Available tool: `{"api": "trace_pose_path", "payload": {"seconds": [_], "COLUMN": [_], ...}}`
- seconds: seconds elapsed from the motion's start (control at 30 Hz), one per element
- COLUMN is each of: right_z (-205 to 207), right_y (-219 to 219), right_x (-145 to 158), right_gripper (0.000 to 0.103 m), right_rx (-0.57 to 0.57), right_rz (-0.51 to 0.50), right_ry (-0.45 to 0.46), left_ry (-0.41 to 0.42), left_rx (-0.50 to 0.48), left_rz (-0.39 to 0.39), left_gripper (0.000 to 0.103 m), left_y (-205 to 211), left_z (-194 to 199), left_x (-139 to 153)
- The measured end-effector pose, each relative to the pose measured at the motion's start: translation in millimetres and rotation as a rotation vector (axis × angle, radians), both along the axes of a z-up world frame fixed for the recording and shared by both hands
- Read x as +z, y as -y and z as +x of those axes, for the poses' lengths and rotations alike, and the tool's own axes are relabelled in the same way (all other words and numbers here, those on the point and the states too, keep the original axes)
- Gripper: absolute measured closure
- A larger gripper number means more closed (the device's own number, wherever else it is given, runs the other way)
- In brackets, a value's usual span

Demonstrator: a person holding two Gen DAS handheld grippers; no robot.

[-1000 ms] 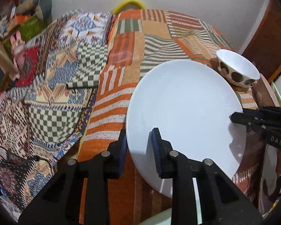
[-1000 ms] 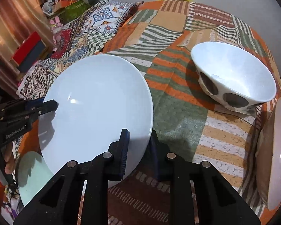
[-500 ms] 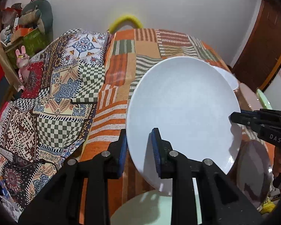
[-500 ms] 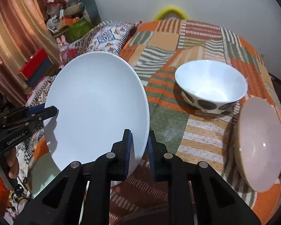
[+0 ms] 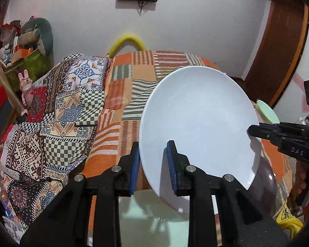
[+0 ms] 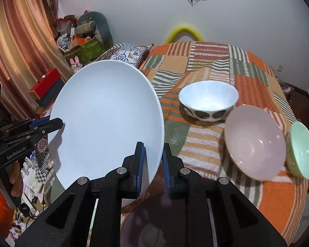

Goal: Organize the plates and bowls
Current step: 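Lift the white plate with both grippers, lower it onto the purple plate, release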

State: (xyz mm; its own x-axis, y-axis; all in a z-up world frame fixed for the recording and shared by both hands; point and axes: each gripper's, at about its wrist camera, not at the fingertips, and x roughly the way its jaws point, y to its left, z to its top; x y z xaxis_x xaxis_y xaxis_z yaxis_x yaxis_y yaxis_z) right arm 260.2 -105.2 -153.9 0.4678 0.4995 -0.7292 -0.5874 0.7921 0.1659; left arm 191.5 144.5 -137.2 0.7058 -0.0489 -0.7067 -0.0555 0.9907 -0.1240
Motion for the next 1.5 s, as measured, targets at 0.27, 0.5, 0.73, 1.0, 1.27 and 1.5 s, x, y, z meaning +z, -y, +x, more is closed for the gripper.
{"api": "trace_pose_path", "payload": {"seconds": [0.27,0.5,0.73,1.0,1.27,1.5], "right_z": [-29,-45,-59,-66,-62,-60], "right_y": [49,86,120,134,139,140], "right_x": [5,-3,-22,-41,-56,-68], "right_gripper": [0.087,0.087,0.087,0.087,0.087,0.087], "right_rx": [-0.050,-0.106,-0.153,-0.186,-0.204,-0.211], "right_rz": [0.004,0.006,0.003,-0.013,-0.035,-0.043], "right_ry": [0.032,0.021,-0.007,-0.034,-0.056,-0.081], "left_ry": [0.007,-0.026,-0.073,-0.131,-0.186,-0.207], "left_rx": [-0.064,-0.106,-0.151,-0.171,-0.178,-0.175], "left_rz": [-0.007,-0.037,-0.021,-0.018,-0.009,-0.006], "left_gripper": [0.078,0.078,0.078,0.078,0.078,0.078], "left_y": [48,89,125,143,150,150], "left_z": [-24,-35,-40,-37,-25,-15], "left_x": [6,-6,-28,-53,-73,-84]}}
